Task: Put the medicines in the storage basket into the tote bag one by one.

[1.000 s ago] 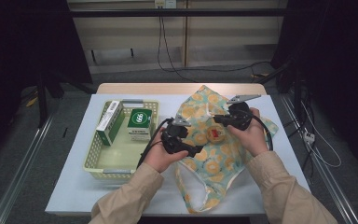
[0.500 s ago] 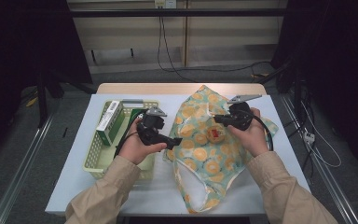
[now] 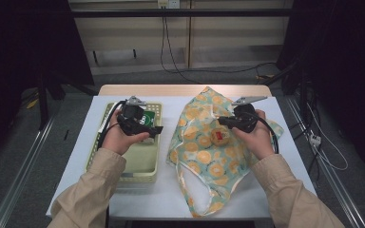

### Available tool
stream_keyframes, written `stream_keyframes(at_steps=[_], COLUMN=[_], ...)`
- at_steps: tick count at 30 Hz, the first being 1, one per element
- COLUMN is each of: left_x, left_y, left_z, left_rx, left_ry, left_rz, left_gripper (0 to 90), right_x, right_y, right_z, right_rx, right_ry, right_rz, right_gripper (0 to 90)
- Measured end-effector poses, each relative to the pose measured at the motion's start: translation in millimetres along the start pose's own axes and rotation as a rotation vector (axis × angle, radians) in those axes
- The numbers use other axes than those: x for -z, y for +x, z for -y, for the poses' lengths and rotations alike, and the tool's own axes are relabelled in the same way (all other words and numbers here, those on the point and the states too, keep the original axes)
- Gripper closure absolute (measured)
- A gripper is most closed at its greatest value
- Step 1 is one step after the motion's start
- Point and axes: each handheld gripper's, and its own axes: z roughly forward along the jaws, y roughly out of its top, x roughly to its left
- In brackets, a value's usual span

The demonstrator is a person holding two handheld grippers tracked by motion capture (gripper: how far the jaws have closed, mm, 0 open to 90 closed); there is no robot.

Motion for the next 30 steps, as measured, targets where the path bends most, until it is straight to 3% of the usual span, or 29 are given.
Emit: stream_keyframes(at_steps=[5,8,16,23,27,30], left_x=[-9.1,-16.3,-41.6,-44.9,-49.1,-51.9], left_y=[15.8,22.6,25.0,28.0,29.3,27.8], left_z=[3.2,3.9,11.3,12.5,15.6,15.2], left_rx=[0.047,0.049,0.066,0.081,0.117,0.117], left_ry=[0.005,0.022,0.068,0.069,0.093,0.105], left_rz=[-0.060,-0.098,-0.152,-0.206,-0.206,-0.215], left_gripper=[8.1,8.1,7.9,6.6,5.1,3.7], right_x=[-0.3,0.0,0.0,0.5,1.0,0.9], right_y=[-1.0,-1.7,-2.8,-2.7,-3.5,-3.5], right_z=[0.4,0.3,0.9,0.6,0.6,0.6], right_rx=[-0.003,-0.001,-0.003,-0.002,-0.005,-0.005], right_ry=[0.003,0.003,0.003,0.001,-0.001,0.000], right_rz=[0.002,0.003,-0.003,-0.006,-0.005,-0.004], right_gripper=[90.0,90.0,90.0,90.0,90.0,90.0])
